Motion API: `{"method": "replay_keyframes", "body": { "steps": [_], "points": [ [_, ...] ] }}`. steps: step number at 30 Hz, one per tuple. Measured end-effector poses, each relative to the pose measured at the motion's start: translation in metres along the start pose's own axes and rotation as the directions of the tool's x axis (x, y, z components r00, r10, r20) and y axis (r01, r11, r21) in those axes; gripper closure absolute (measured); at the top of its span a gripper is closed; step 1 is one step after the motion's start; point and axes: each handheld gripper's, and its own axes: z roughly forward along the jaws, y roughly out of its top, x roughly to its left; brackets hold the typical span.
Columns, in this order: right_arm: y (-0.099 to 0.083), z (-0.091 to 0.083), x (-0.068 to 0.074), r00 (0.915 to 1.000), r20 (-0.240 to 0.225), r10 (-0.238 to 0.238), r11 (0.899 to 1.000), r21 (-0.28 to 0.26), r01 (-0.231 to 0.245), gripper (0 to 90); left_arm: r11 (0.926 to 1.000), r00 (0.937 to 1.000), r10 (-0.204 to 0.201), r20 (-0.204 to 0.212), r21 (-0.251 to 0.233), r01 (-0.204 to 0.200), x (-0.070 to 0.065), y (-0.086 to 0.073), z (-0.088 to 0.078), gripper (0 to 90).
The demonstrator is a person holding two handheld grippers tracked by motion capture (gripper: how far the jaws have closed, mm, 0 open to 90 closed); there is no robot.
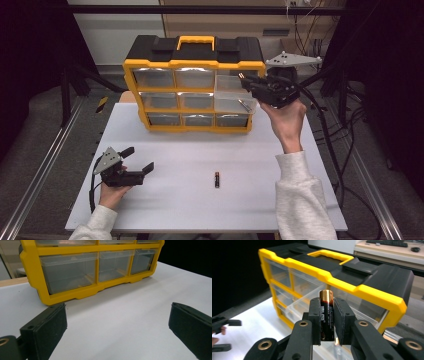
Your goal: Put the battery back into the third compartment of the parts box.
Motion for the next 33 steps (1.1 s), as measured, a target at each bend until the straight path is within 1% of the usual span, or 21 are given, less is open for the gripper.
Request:
{"method": "replay_keyframes", "body": {
  "steps": [4,9,15,18,20,21,23,27,28,31,33],
  "points": [
    [0.0,0.011,-0.006,0.9996,0.029,0.006,0.999,0.031,-0.007,77.2,1.0,1.0,-0.001,0.0,-0.003,0.001,0.0,0.0,0.0,1.4],
    [-0.003,0.023,-0.011,0.998,0.063,-0.002,0.997,0.074,-0.003,77.2,1.0,1.0,-0.002,0.0,-0.001,0.002,0.0,0.0,0.0,1.4],
    [-0.01,0.029,-0.015,0.9969,0.079,0.005,0.994,0.108,-0.014,77.2,1.0,1.0,-0.001,0.0,-0.001,0.001,0.0,0.0,0.0,1.4],
    [-0.014,0.03,-0.017,0.9968,0.079,0.005,0.992,0.126,-0.015,77.1,1.0,1.0,0.0,0.0,0.002,0.0,0.0,0.0,0.0,1.4],
    [-0.016,0.032,-0.018,0.9962,0.087,-0.008,0.99,0.141,-0.005,77.1,1.0,1.0,0.001,0.0,0.001,-0.001,0.0,0.0,0.0,1.5],
    [-0.016,0.032,-0.018,0.9959,0.09,-0.006,0.99,0.143,-0.007,77.1,1.0,1.0,-0.001,0.001,0.002,0.001,0.0,0.0,0.001,1.4],
    [-0.017,0.032,-0.018,0.9962,0.087,0.001,0.99,0.142,-0.013,76.9,1.0,1.0,-0.001,0.0,0.003,0.001,0.0,0.0,0.001,1.4],
    [-0.017,0.032,-0.018,0.9961,0.088,-0.006,0.99,0.137,-0.006,75.8,1.0,1.0,-0.001,0.002,0.003,0.001,0.0,0.0,0.0,1.4],
    [-0.017,0.032,-0.018,0.9964,0.085,-0.006,0.992,0.127,-0.005,74.0,1.0,1.0,0.001,0.001,0.001,-0.001,0.0,0.0,0.0,1.4],
    [-0.016,0.025,-0.016,0.997,0.076,-0.015,0.998,0.063,0.011,68.8,1.0,1.0,0.001,0.001,0.0,-0.001,0.0,0.0,0.0,1.4],
    [-0.015,0.019,-0.015,0.9978,0.064,-0.016,0.999,0.029,0.014,62.6,1.0,1.0,0.002,0.0,0.001,-0.002,0.0,0.0,0.0,1.4]
  ]
}}
